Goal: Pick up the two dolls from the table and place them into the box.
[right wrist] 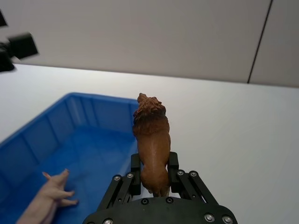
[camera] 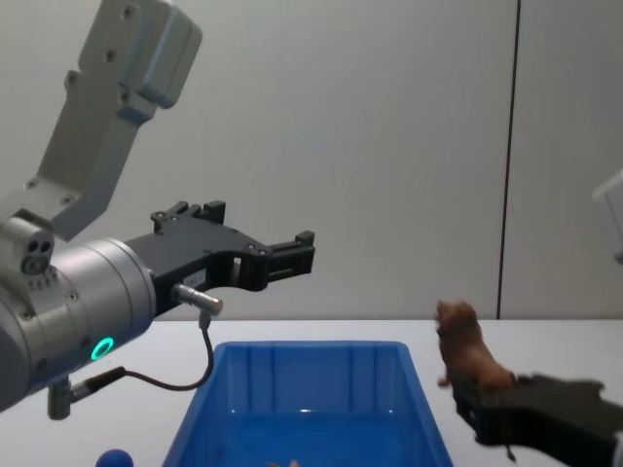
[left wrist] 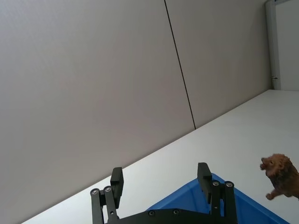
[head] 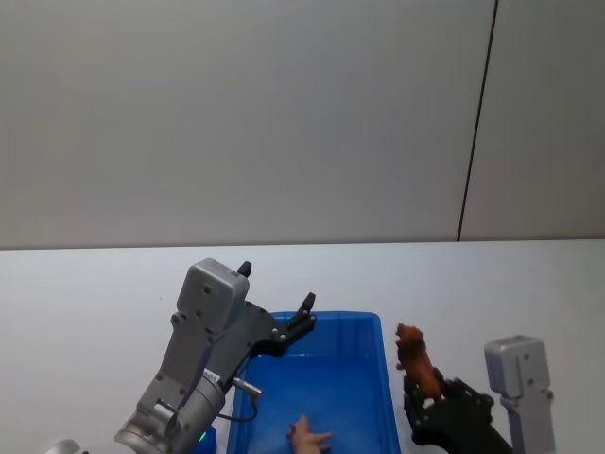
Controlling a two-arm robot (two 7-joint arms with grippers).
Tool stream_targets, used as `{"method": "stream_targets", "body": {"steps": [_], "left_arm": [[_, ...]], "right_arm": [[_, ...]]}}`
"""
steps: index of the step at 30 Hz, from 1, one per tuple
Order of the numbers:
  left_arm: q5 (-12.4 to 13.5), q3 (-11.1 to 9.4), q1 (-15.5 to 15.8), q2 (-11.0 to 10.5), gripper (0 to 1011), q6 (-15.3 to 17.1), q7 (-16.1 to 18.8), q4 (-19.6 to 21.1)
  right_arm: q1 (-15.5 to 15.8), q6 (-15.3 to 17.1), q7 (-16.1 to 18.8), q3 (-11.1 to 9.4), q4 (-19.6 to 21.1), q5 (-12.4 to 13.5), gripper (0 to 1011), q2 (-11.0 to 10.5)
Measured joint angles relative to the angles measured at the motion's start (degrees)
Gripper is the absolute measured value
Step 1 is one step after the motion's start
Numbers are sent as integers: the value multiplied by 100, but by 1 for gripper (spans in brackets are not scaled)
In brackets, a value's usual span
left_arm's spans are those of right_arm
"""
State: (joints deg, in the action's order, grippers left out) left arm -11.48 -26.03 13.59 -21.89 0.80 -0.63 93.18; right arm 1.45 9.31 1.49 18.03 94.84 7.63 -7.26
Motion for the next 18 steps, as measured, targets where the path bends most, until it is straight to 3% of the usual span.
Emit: {"method": "stream_targets", "body": {"steps": [10,18], "left_arm": [[0,0,0,0,1001,0,0,0],[0,0,0,0,1001,0,0,0]], "right_arm": [[-231,-179,617,17,4,-80,320,46],[-560,-185,1289,53,-287,-76,337,175]]}}
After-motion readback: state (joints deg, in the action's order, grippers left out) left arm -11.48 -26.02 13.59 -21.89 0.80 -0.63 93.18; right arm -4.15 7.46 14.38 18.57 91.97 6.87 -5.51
